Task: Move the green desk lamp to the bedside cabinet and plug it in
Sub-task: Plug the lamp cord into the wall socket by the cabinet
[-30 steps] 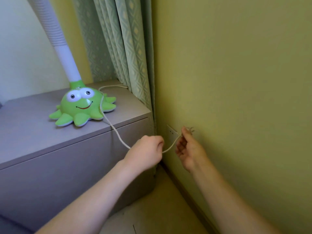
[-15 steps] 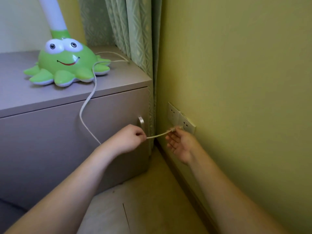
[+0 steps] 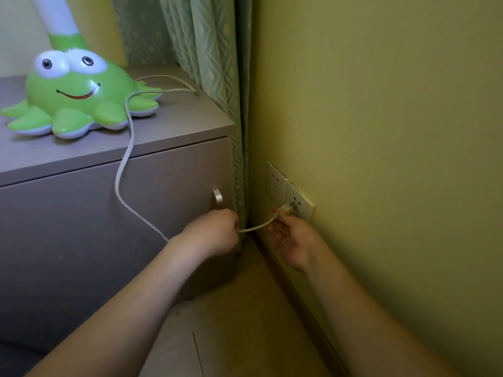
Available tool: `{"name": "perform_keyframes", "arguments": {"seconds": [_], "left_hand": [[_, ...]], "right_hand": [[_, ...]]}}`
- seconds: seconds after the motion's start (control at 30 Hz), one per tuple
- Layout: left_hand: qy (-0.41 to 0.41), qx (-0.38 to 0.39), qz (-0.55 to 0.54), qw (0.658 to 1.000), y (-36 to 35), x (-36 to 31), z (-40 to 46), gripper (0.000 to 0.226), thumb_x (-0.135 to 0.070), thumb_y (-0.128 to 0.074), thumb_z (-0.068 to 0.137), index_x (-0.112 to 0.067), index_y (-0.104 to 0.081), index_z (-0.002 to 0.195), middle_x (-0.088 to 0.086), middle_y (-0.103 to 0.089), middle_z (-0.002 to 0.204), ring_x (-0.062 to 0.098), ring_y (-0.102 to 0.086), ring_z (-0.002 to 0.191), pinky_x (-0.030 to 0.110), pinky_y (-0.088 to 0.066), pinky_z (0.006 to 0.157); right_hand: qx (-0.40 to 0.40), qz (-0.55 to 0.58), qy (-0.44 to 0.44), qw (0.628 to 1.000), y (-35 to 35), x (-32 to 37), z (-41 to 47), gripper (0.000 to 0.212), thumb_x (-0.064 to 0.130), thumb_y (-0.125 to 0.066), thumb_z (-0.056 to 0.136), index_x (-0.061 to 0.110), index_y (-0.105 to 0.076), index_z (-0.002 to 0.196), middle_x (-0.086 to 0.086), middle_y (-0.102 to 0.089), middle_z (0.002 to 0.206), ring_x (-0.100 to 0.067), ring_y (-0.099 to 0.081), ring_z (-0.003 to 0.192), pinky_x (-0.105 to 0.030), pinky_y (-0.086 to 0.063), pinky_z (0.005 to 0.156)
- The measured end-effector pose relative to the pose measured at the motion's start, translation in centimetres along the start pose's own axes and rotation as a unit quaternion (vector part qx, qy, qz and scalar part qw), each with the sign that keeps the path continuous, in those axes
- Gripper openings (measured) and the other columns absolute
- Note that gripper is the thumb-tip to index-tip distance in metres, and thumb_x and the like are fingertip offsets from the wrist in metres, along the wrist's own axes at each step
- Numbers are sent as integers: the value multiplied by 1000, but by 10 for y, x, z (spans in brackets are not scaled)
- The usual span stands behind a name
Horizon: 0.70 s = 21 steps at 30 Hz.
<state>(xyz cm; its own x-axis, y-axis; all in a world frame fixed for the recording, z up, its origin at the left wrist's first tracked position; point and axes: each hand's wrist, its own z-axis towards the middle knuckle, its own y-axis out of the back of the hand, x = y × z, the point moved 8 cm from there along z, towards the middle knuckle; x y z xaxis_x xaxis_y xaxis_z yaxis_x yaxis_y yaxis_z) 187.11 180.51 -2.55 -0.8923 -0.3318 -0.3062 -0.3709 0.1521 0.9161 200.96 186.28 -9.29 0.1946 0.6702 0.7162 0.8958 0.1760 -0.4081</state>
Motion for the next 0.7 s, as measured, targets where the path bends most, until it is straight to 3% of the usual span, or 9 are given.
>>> {"name": "perform_keyframes", "arguments": {"seconds": [0.1, 0.2, 0.43, 0.57, 0.7], "left_hand": [[9, 4, 3, 1000, 2, 0, 2, 17, -14, -47, 87, -24, -60, 82, 0, -59, 81, 18, -58, 75, 31, -48, 61], [14, 7, -1, 1000, 3, 1, 5, 17, -12, -46, 87, -23, -60, 82, 2, -60, 83, 20, -59, 76, 34, -50, 65], [3, -33, 33, 999, 13, -6, 11, 13, -20, -50, 90, -24, -57, 80, 2, -61, 83, 19, -60, 74, 32, -49, 60], [-27, -72, 39, 996, 17, -20, 14, 14, -25, -49, 92, -23, -62, 93, 4, -63, 89, 24, -62, 80, 40, -56, 70], [-42, -89, 6, 995, 15, -29, 18, 16, -28, -50, 92, -22, -65, 93, 4, -64, 88, 24, -61, 80, 38, -54, 69]], "right_hand": [[12, 15, 22, 1000, -5, 6, 2, 20, 25, -46, 98, 24, -65, 90, 8, -66, 87, -8, -55, 80, -28, -35, 71], [11, 20, 57, 998, -6, 12, 5, 20, 22, -46, 98, 21, -65, 96, 7, -69, 89, -8, -57, 79, -27, -37, 70], [14, 34, 88, 995, 0, 16, 10, 29, 19, -50, 96, 12, -61, 122, 8, -74, 88, -5, -62, 78, -26, -42, 72], [-23, 35, 83, 996, 1, 11, 9, 26, 21, -51, 96, 16, -64, 117, 10, -73, 89, -4, -59, 77, -27, -38, 70], [-55, 41, 84, 994, 0, 10, 5, 22, 23, -54, 94, 17, -67, 111, 9, -72, 90, -3, -58, 77, -27, -35, 68]]}}
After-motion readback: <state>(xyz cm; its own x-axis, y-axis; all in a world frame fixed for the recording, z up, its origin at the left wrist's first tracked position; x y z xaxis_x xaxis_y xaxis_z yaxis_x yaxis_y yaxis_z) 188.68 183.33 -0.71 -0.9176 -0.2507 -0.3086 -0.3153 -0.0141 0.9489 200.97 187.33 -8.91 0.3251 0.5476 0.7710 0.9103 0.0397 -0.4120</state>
